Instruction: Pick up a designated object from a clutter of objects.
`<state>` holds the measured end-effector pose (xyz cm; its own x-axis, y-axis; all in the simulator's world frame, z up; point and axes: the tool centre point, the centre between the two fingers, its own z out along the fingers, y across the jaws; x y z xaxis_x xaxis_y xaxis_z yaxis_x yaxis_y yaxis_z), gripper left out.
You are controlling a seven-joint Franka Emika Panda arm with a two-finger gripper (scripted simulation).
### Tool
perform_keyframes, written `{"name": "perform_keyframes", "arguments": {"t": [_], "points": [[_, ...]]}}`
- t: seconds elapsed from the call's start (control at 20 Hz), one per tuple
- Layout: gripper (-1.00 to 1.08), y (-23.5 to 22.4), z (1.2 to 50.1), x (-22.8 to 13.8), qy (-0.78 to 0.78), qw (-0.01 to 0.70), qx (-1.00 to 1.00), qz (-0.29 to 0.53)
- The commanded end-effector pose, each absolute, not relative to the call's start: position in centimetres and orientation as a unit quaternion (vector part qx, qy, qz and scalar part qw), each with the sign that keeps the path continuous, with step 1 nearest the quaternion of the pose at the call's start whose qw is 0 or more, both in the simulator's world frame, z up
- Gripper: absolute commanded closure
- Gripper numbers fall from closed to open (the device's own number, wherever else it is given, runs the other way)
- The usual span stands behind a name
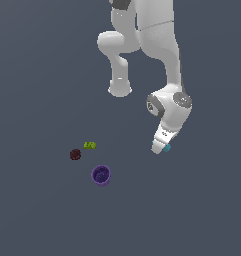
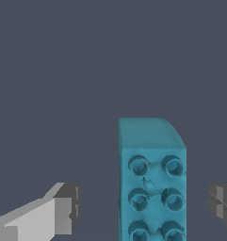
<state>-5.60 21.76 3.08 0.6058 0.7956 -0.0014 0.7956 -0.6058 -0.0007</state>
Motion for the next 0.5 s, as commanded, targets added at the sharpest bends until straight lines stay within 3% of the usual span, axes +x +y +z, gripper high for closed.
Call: {"name": "perform_keyframes", "arguments": {"t": [0.0, 0.15, 0.2, 0.45], "points": [[-0.92, 21.78, 2.44, -5.57, 0.444, 0.0, 0.896, 0.0], [-0.92, 21.78, 2.19, -5.55, 0.444, 0.0, 0.896, 0.0], [1.08, 21.78, 2.19, -5.55, 0.444, 0.0, 0.896, 0.0], [1.08, 21.78, 2.19, -5.55, 0.444, 0.0, 0.896, 0.0]]}}
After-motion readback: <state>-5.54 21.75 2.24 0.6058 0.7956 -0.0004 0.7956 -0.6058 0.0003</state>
